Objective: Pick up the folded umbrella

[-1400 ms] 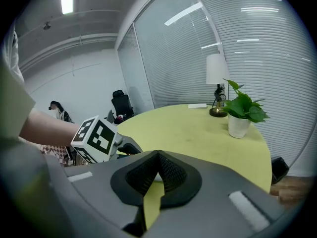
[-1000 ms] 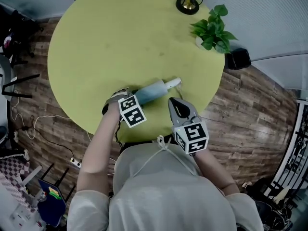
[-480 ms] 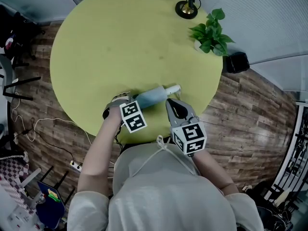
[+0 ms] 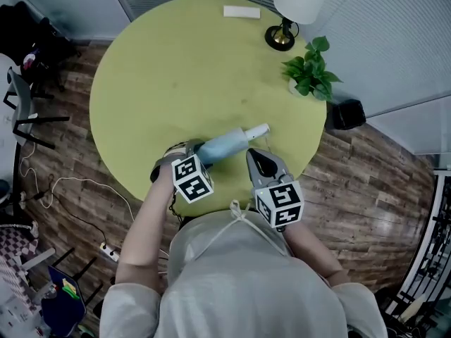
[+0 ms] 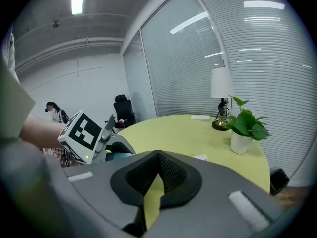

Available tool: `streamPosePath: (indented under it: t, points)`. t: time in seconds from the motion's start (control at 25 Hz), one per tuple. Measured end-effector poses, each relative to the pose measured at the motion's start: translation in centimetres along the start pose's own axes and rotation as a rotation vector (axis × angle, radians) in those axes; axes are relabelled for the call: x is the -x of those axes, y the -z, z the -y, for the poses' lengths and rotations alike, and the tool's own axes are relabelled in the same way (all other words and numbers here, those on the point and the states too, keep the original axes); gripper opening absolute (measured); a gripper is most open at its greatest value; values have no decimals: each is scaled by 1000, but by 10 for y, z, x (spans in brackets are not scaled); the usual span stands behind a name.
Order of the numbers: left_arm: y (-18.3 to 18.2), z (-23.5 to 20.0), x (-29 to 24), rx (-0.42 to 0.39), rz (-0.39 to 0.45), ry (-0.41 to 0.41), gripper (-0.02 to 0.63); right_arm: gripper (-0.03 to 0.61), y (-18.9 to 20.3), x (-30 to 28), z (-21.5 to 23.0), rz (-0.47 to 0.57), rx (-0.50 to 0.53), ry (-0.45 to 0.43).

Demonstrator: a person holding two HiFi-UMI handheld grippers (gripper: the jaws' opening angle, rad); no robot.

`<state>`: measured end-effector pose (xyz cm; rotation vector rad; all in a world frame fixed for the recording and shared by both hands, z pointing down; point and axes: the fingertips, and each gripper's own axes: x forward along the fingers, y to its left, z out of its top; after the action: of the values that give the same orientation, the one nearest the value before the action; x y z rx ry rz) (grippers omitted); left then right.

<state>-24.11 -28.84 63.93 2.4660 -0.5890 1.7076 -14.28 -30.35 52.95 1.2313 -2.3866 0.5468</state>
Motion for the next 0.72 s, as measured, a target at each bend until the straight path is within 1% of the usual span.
streamPosePath:
  t: [0.12, 0.32, 0.6, 0.72]
  points:
    - [-4, -15, 25, 73, 63, -71, 287, 0, -14, 4, -10, 28, 25, -18]
    - [-15, -39, 73, 202, 199, -199, 287, 0, -33, 6, -25, 64, 68, -49]
    - [-27, -67, 142, 314, 384, -375, 287, 0, -65, 5, -36, 129, 94, -68]
    - [-29, -81, 172, 387, 488, -467, 287, 0, -79, 4, -40, 153, 112, -81]
